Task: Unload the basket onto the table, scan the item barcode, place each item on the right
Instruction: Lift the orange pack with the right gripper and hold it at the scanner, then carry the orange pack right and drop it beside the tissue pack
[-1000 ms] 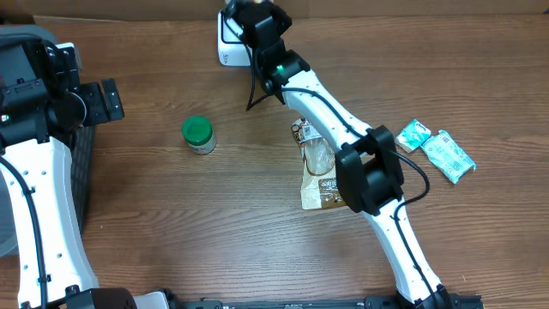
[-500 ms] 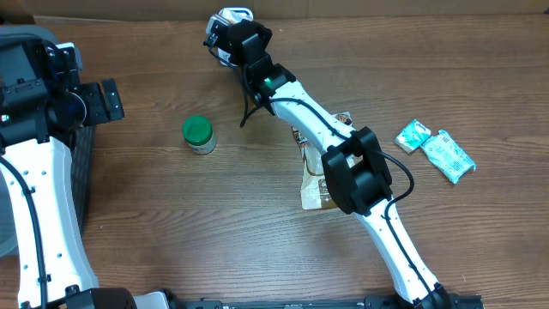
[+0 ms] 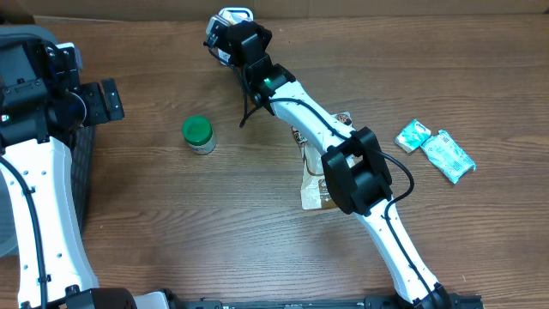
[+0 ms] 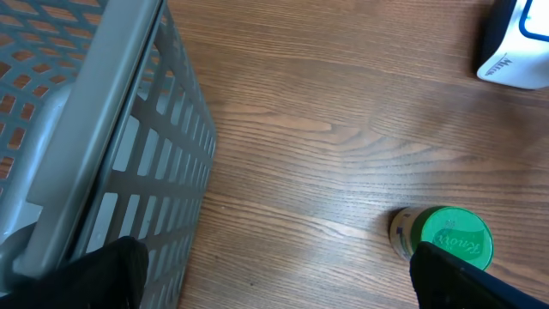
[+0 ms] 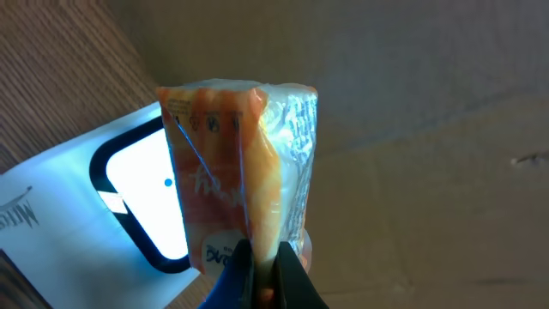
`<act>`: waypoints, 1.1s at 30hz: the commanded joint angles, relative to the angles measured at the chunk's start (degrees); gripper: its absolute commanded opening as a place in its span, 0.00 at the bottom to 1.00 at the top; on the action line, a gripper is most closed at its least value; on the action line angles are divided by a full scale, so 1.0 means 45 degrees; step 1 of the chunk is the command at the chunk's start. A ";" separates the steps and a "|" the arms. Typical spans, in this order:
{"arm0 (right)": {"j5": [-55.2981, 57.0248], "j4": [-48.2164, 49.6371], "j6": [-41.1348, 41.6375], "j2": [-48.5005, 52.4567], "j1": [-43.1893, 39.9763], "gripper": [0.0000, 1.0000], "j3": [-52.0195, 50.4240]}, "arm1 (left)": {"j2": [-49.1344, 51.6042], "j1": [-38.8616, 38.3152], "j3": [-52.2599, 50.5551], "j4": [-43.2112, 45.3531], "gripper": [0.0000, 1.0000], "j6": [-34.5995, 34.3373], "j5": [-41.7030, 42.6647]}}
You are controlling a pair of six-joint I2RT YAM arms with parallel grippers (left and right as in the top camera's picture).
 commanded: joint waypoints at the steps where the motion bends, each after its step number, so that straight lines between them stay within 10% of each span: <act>1: -0.0068 0.0049 0.1685 -0.0869 0.0000 0.04 0.0024 | 0.0053 0.0029 0.0087 0.0024 0.99 0.0194 0.0126; 9: -0.1661 -0.2803 0.6232 -0.3667 -0.0083 0.04 0.0024 | 0.0053 0.0029 0.0087 0.0024 0.99 0.0194 0.0126; 21: -0.6081 -1.2769 1.4552 -0.9680 -0.2293 0.04 0.0024 | 0.0053 0.0029 0.0087 0.0024 1.00 0.0194 0.0126; 33: -0.5940 -1.9273 1.6189 -1.0428 -0.6509 0.04 -0.1161 | 0.0053 0.0029 0.0087 0.0024 1.00 0.0194 0.0126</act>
